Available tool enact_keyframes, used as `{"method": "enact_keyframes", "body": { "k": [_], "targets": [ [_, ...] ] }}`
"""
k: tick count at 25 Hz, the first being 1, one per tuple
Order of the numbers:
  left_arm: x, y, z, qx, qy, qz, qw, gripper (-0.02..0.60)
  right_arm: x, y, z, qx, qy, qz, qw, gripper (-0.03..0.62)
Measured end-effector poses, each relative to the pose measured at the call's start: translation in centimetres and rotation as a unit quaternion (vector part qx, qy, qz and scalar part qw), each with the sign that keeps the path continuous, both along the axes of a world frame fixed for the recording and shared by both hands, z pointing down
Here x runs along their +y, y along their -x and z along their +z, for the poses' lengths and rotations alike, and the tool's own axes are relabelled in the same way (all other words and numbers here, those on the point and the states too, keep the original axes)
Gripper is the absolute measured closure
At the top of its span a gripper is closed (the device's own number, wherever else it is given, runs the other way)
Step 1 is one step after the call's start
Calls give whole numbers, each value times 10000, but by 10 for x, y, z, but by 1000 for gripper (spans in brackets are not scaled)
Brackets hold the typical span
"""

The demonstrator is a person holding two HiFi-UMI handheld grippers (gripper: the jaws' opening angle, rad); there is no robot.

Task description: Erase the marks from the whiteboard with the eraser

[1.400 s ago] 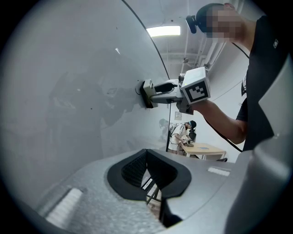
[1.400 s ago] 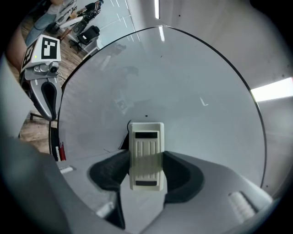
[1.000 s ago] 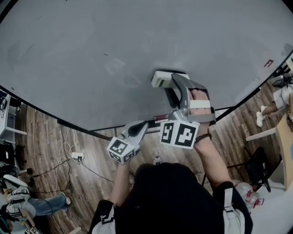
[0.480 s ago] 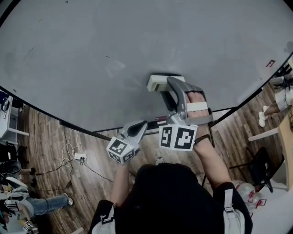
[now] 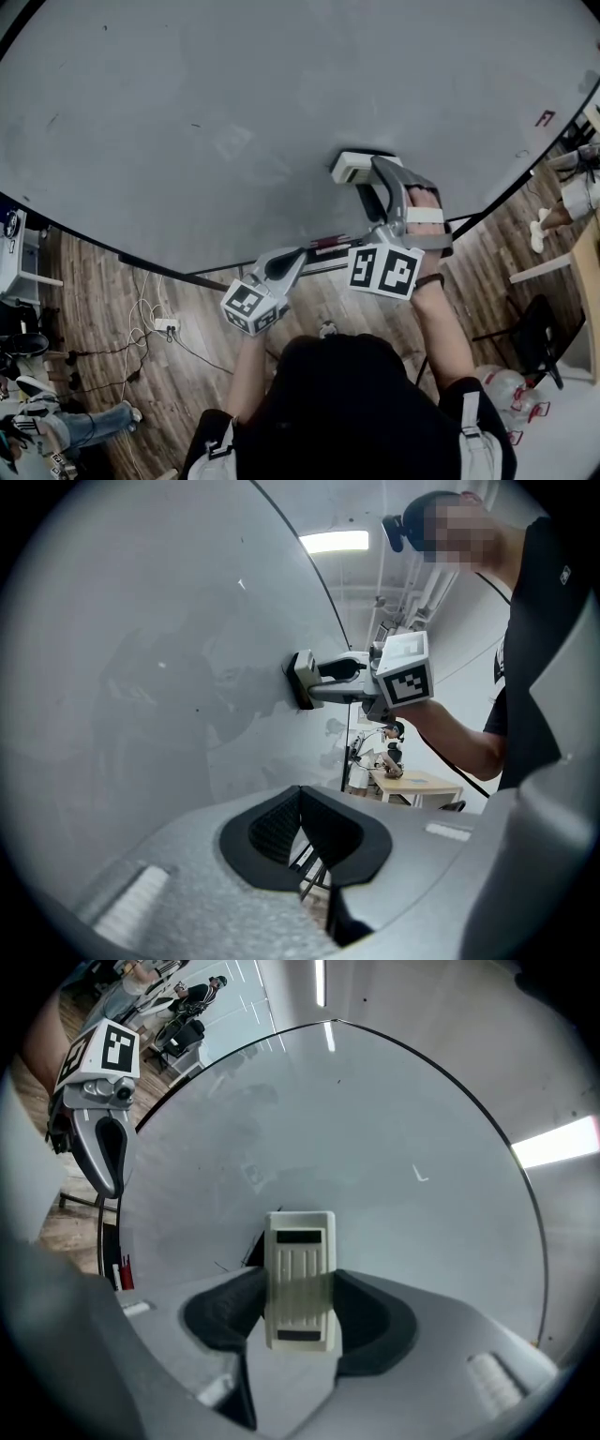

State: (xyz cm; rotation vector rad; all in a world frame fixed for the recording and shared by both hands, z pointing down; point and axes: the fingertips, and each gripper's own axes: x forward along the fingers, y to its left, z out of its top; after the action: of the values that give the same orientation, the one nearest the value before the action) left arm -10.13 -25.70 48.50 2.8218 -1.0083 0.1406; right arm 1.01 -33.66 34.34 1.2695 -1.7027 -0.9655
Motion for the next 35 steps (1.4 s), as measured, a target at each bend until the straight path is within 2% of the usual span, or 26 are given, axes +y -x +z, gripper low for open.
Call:
{"method": "enact_keyframes", "body": {
  "k": [4, 12, 17, 23, 31, 35],
  "targets": [
    [3, -4, 4, 1, 67, 4, 10000, 571, -2, -10, 6, 90, 16, 98, 9999, 367],
    [3, -4, 9, 44, 121, -51, 9999, 571, -2, -3, 8, 366, -102, 193, 9991, 367],
    [8, 23, 7, 75, 118, -82, 9999, 571, 11, 53, 4, 485, -179, -56, 9986, 367],
    [-1, 26, 11, 37, 83, -176, 9998, 571, 17, 101, 14, 701, -272, -608, 9953, 367],
    [-7, 44, 12, 9, 106, -455, 9989, 571, 15, 105, 18, 672, -255, -779, 9944, 367],
    [-13, 40, 12, 25, 81, -425, 9991, 571, 14, 104, 19, 643, -245, -828, 9942, 367]
  ]
}}
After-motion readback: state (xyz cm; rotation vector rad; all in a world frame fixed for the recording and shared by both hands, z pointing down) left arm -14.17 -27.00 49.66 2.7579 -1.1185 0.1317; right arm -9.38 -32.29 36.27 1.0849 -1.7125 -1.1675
